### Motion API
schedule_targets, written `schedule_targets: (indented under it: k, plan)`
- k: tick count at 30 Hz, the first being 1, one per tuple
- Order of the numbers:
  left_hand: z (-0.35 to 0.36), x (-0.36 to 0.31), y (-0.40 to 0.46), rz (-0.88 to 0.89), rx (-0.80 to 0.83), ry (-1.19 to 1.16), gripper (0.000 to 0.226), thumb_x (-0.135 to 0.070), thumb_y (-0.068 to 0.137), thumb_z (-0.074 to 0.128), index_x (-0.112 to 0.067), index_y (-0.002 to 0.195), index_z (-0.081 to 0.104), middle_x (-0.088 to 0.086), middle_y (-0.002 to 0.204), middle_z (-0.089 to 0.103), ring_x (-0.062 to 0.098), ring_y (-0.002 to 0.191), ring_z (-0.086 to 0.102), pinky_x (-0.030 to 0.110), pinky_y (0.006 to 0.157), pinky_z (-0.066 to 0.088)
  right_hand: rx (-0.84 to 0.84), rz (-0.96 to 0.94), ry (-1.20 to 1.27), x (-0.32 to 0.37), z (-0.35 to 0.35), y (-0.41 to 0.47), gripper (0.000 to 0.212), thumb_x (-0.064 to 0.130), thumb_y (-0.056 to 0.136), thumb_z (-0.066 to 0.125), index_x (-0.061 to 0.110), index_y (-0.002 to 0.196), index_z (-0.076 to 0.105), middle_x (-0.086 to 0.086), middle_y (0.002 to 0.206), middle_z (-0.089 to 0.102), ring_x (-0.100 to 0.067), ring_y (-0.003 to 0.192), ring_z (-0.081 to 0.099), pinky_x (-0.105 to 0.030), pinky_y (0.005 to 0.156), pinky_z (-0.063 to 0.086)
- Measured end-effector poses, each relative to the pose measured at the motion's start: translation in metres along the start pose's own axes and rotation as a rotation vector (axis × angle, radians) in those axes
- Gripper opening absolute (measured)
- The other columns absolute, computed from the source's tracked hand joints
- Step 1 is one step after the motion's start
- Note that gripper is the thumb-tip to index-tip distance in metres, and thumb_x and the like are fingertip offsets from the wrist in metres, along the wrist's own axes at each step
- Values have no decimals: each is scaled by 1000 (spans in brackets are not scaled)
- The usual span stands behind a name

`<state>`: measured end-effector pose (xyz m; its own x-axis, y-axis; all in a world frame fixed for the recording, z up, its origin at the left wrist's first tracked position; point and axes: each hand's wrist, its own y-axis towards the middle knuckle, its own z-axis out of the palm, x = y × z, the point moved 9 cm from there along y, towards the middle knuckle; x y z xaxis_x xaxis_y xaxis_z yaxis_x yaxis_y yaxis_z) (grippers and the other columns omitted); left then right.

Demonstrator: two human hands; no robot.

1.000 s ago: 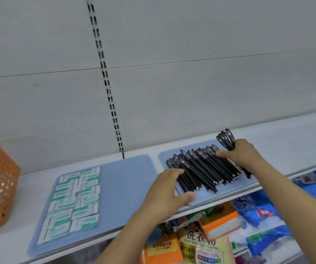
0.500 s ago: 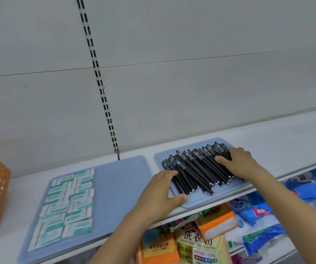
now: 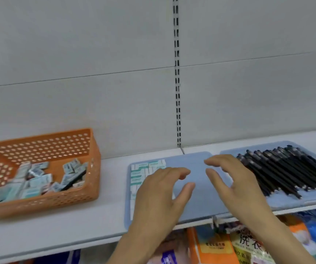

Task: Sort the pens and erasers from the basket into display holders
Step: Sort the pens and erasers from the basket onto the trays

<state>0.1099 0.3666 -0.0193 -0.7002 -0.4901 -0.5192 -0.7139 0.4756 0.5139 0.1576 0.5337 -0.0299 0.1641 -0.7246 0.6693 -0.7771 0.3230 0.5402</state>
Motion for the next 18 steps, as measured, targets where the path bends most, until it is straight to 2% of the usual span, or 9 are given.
schedule_targets:
  k: [2,4,7,11,14,16,18]
  plan:
    - [-50,26,-12,-35,-93,-48,27,-52,88,54,-38,108,67,-26,99,66,-9,96,59,17,84,47,30,-13,108,41,35,3,16,38,90,54,36,101,65,23,104,62,2,100,57,-10,82,42]
    - [-98,53,-26,-59,-165,-67,22,-47,89,58,-34,103,69,-24,94,68,-7,89,62,20,78,50,64,-55,191,80,70,6,12,27,91,59,35,96,66,22,99,64,0,93,61,-8,78,43]
    - [-163,96,-47,-111,-239,-47,19,-42,87,61,-33,101,71,-23,91,69,-2,83,66,27,74,55,123,-131,248,133,120,10,18,14,89,65,31,92,68,19,93,66,-4,88,63,-8,76,43]
    - [-235,158,-71,-185,-289,20,9,-35,91,65,-36,98,70,-27,91,68,-4,87,64,19,72,52,213,-231,257,190,179,16,20,11,87,67,31,92,69,19,90,66,-5,86,63,-11,75,44]
    - [-280,206,-83,-295,-314,80,13,-45,88,58,-44,99,65,-32,90,66,-12,93,60,12,65,51,309,-263,240,221,222,27,18,15,86,69,32,91,69,21,91,66,-2,85,63,-9,74,44]
    - [-300,235,-85,-352,-279,179,16,-44,90,56,-44,105,62,-29,93,65,-15,92,57,6,60,46,393,-258,185,234,253,37,14,20,87,69,32,93,69,22,91,66,2,88,62,-11,76,46]
    - [-310,261,-81,-392,-216,288,19,-35,93,58,-39,111,63,-21,101,68,-7,84,58,6,59,40,539,-247,54,241,291,45,12,30,88,68,35,98,65,24,95,64,6,90,59,-14,76,48]
